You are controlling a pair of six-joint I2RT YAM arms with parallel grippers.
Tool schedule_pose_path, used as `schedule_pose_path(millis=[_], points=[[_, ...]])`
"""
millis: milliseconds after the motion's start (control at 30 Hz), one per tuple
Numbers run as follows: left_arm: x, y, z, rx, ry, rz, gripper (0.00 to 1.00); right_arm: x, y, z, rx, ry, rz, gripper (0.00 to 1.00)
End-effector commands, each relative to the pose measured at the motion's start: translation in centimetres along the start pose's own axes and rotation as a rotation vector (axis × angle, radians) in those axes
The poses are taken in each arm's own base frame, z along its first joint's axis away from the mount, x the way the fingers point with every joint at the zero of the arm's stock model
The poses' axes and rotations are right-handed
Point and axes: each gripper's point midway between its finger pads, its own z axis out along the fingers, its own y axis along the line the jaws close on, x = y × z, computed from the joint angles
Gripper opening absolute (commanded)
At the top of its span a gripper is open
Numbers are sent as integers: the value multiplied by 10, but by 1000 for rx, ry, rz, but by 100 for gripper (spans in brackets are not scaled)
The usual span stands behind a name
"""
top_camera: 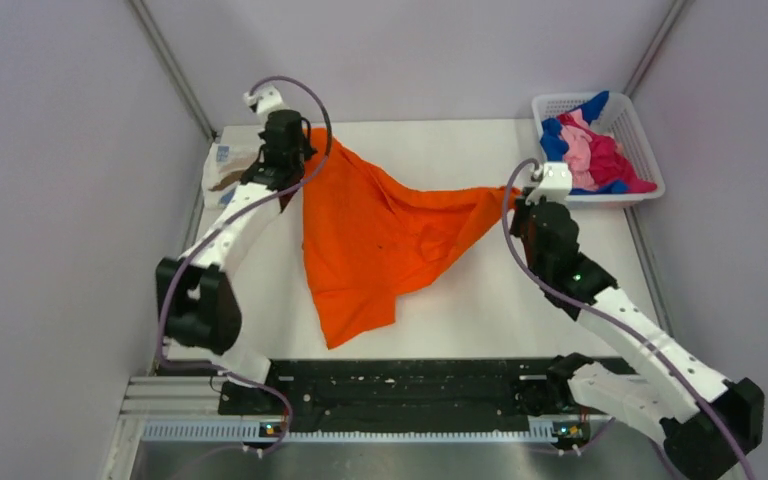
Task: Fold and stack the t-shirts
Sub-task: Flatten out the tshirt
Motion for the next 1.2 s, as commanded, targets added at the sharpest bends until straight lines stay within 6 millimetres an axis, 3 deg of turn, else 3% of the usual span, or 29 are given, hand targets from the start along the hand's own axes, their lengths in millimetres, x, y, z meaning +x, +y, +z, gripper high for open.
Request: schedule_pose_path(millis=[0, 67, 100, 167, 200, 233, 267, 400, 533, 667, 733, 767, 867, 967, 1033, 1167], points=[[55, -11, 79, 64, 94, -10, 19, 103, -37, 31, 81, 150, 187, 0], [82, -22, 120, 76, 166, 17, 36, 141, -59, 44, 134, 190, 237, 3], [99, -23, 137, 54, 230, 42, 50, 157, -75, 49, 189, 228, 256, 19], [111, -37, 161, 55, 315, 61, 79, 178, -106, 55, 314, 322, 282, 64], [113, -44, 168, 72, 342, 67, 85, 181, -116, 56, 371, 356, 277, 81], [116, -50, 173, 91, 357, 66, 90, 176, -122, 57, 401, 361, 259, 93], [117, -56, 175, 114, 360, 57, 97, 169, -124, 57, 413, 357, 251, 98], [106, -63, 156, 165, 347, 14, 99, 142, -118, 55, 362, 292, 268, 99], [104, -52, 112, 158, 368, 4, 99, 128, -97, 48, 228, 269, 298, 99], [120, -42, 58, 155, 399, 5, 99, 108, -51, 47, -38, 233, 361, 99], [140, -48, 29, 198, 444, -4, 99, 105, -29, 50, -146, 247, 414, 99], [161, -45, 15, 214, 493, -6, 98, 111, -16, 51, -200, 290, 427, 99], [197, -54, -17, 299, 597, -40, 98, 139, 19, 54, -259, 423, 380, 99], [230, -51, -33, 318, 707, -74, 99, 176, 47, 50, -266, 558, 313, 99], [256, -48, -39, 321, 791, -97, 99, 204, 51, 51, -235, 640, 321, 99], [292, -35, -38, 267, 869, -106, 99, 235, 44, 54, -164, 705, 308, 99]])
